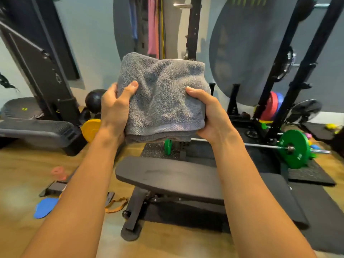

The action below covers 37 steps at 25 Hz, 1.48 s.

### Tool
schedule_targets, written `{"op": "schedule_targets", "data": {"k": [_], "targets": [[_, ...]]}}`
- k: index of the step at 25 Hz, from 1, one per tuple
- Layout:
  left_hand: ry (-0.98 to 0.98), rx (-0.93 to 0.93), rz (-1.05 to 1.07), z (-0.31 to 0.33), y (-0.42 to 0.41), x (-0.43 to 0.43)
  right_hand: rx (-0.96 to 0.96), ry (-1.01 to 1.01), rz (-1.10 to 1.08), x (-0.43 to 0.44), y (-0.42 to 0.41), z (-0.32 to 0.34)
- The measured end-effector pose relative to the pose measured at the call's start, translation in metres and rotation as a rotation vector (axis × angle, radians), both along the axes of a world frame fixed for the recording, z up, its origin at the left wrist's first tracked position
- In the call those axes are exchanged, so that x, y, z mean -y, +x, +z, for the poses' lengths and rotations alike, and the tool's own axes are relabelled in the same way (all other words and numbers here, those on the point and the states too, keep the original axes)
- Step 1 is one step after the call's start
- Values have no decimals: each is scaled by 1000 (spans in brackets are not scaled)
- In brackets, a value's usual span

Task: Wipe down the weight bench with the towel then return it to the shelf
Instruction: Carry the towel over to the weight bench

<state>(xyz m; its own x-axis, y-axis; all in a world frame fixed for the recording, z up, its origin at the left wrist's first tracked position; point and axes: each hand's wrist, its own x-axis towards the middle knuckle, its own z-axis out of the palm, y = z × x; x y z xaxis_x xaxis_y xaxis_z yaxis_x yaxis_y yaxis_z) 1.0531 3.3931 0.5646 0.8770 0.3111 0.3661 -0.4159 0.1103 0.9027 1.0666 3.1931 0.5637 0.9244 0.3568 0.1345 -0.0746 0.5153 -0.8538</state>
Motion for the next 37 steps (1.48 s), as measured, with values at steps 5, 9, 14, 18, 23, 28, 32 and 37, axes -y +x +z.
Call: {"op": "schedule_targets", "data": {"k": [5,9,14,18,23,28,32,37], "targets": [[6,-23,-134,3,-18,-54,-35,-4,-74,-50,-43,0],[28,-14,-125,-2,-29,-68,-80,86,-63,-68,-60,-4],[66,-37,-85,-15,-27,-72,-27,172,-52,-75,-64,-10],[88,-38,-77,-28,-26,-67,-52,103,-35,-73,-62,-22],[65,-47,-62,-43,11,-75,-75,43,-53,-83,-29,-37],[58,-26,-85,-96,94,-85,-11,19,-151,-93,49,-88],[77,37,-92,-204,157,-75,78,120,-142,-96,114,-208],[174,43,-63,-432,231,-76,147,65,-295,-84,180,-426]]}}
